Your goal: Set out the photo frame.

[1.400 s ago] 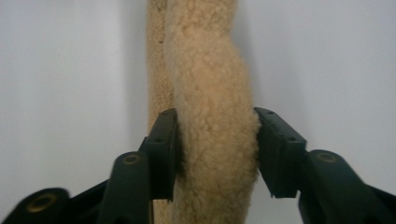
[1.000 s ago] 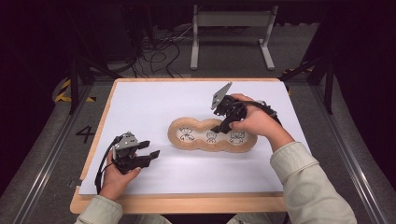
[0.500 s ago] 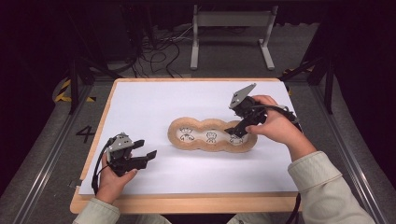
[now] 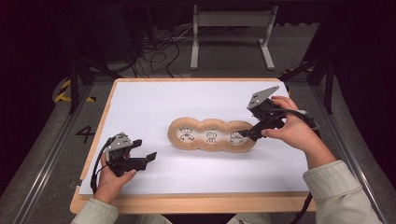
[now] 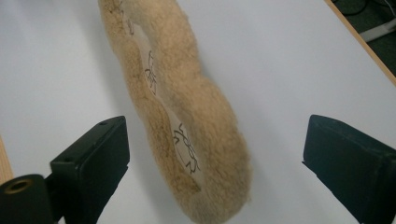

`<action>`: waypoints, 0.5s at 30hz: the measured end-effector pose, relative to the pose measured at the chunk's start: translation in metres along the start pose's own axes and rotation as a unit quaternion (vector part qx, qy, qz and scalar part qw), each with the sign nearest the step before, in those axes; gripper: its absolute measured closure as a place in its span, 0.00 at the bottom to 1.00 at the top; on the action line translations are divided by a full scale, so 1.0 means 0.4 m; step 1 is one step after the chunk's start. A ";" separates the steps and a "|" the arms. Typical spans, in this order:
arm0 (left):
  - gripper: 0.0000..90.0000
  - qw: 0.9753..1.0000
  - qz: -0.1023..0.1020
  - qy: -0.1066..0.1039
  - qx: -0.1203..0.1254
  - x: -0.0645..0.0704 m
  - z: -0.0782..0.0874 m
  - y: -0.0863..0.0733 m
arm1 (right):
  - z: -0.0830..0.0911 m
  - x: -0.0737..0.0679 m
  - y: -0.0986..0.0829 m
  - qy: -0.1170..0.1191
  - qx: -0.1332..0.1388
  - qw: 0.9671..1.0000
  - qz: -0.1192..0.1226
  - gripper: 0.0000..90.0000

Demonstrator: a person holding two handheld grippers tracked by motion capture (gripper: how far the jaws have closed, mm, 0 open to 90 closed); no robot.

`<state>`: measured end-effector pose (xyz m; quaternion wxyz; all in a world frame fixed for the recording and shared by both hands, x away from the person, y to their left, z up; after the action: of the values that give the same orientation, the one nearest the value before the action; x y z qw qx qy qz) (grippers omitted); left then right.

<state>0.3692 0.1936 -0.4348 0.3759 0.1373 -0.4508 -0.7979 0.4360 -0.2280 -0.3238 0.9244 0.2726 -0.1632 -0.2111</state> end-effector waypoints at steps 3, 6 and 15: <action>0.24 1.000 0.001 0.001 -0.001 -0.001 0.000 -0.001 | 0.013 0.000 -0.018 -0.005 0.015 1.000 -0.014 0.08; 0.26 1.000 -0.003 0.007 0.002 0.000 0.000 -0.003 | 0.020 -0.001 -0.037 -0.014 0.026 0.999 -0.031 0.09; 0.27 1.000 -0.004 0.008 0.004 -0.002 0.003 -0.004 | 0.020 -0.021 -0.102 -0.041 0.064 0.995 -0.068 0.09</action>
<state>0.3684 0.1955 -0.4357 0.3757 0.1469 -0.4505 -0.7964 0.4131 -0.2586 -0.3425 0.8811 0.3325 -0.1956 -0.2737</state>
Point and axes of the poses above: each handheld gripper's, and its own axes: z roughly backward along the jaws, y roughly out of its top, x roughly to its right, the point moved 2 cm from there along -z, roughly forward along the jaws, and after that the axes turned 1 degree about z, right-handed, at the moved point
